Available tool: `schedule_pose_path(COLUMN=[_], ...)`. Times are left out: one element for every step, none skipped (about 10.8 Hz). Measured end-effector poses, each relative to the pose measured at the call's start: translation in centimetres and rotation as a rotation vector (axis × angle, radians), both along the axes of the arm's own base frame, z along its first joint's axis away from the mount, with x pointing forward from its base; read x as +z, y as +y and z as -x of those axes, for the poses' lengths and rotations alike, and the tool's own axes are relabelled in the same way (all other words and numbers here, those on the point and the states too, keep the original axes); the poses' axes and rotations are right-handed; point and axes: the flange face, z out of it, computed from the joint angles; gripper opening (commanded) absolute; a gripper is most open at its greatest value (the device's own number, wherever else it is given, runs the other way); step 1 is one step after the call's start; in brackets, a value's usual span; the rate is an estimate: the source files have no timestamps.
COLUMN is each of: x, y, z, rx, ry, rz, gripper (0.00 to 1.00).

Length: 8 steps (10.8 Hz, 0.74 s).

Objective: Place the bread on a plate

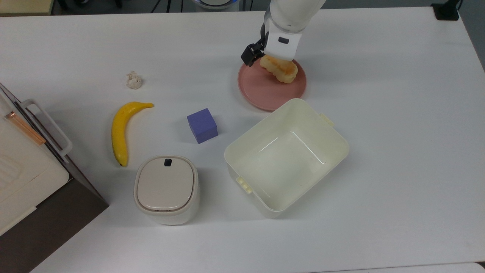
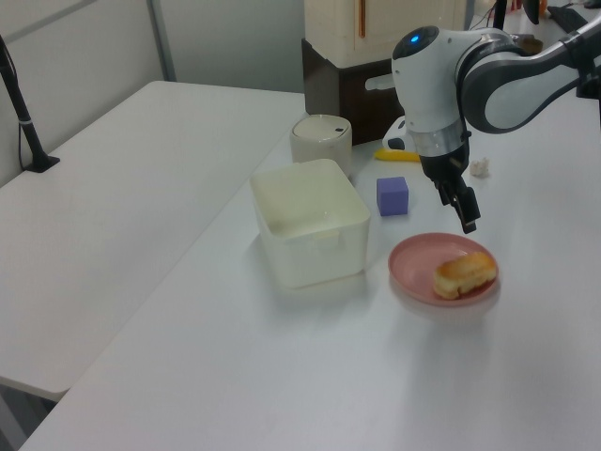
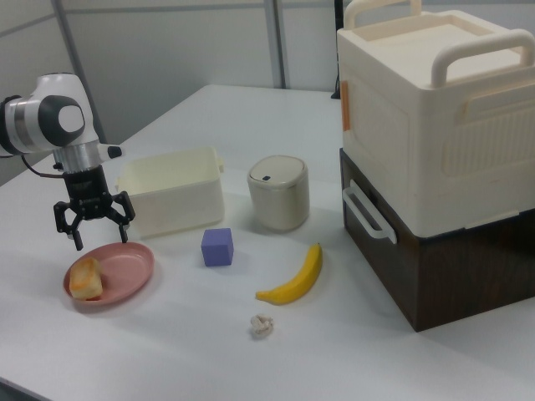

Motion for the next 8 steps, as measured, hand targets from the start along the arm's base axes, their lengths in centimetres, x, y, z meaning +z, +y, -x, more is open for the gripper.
schedule_pose_path(x=[0.0, 0.1, 0.6, 1.9, 4.1, 6.9, 10.1, 12.9], y=[-0.2, -0.6, -1.7, -3.4, -5.8, -8.8, -12.4, -16.0], z=[-0.2, -0.4, -1.0, -2.0, -3.1, -4.1, -4.8, -5.2], rx=[-0.003, -0.011, -0.033, -0.068, -0.121, -0.198, -0.278, -0.347], ry=[-0.007, -0.015, -0.028, -0.056, -0.102, -0.162, -0.228, -0.283], rz=[-0.003, -0.006, -0.01, -0.017, -0.025, -0.031, -0.037, -0.04], gripper=[1.0, 1.0, 1.0, 1.0, 1.0, 1.0, 1.0, 1.0])
